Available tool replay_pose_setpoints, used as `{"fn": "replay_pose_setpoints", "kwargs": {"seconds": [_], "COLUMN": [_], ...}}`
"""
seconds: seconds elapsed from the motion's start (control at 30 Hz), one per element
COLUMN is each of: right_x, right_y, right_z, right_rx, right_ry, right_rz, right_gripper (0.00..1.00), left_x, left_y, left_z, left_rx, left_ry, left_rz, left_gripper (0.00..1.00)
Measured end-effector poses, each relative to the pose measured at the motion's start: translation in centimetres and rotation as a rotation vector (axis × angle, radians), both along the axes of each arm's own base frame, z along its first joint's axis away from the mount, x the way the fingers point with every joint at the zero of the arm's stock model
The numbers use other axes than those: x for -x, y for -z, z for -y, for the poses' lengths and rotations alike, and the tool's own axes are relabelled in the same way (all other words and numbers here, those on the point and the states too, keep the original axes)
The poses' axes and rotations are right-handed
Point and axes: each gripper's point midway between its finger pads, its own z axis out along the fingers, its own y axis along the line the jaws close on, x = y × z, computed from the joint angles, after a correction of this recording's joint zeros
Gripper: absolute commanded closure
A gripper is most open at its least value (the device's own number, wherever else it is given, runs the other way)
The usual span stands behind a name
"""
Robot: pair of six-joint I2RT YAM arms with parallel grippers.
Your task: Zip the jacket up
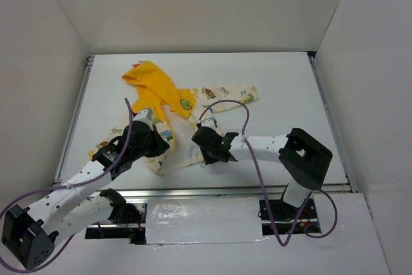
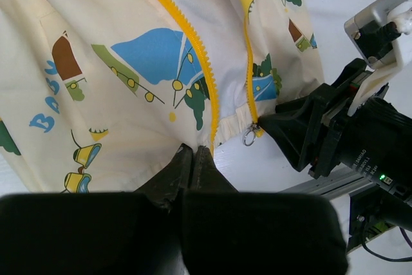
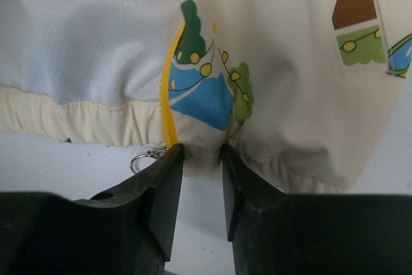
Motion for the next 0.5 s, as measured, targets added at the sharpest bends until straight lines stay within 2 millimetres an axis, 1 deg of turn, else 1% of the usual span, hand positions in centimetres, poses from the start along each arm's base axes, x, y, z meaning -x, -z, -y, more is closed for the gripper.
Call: {"fn": "replay_pose_setpoints", "kwargs": {"seconds": [0.1, 0.13, 0.2, 0.23, 0.4, 0.5], "right_x": [-0.4, -0.5, -0.7, -0.8, -0.8, -0.5], "right_y": [-0.1, -0.1, -0.1, -0.2, -0.4, -1.4], "right_z": [-0.4, -0.5, -0.8, -1.0, -1.3, -1.7], "right_rx": [-0.003, -0.002, -0.007, -0.01, -0.027, -0.065], "right_ry": [0.006, 0.007, 0.008, 0.009, 0.009, -0.005], "right_rz": [0.009, 0.011, 0.015, 0.016, 0.014, 0.01], "right_gripper": [0.73, 0.82, 0.91, 1.0, 1.0, 1.0], "left_x": [0.0, 0.0, 0.0, 0.0, 0.1, 0.1], "left_y": [0.0, 0.0, 0.0, 0.0, 0.1, 0.2], "left_z": [0.0, 0.0, 0.0, 0.0, -0.1, -0.1], "left_rx": [0.0, 0.0, 0.001, 0.001, 0.0, -0.001], "left_ry": [-0.001, -0.001, -0.001, -0.001, -0.001, -0.002], "left_rz": [0.0, 0.0, 0.0, 0.0, -0.002, -0.002], "left_gripper": [1.0, 1.0, 1.0, 1.0, 1.0, 1.0]}}
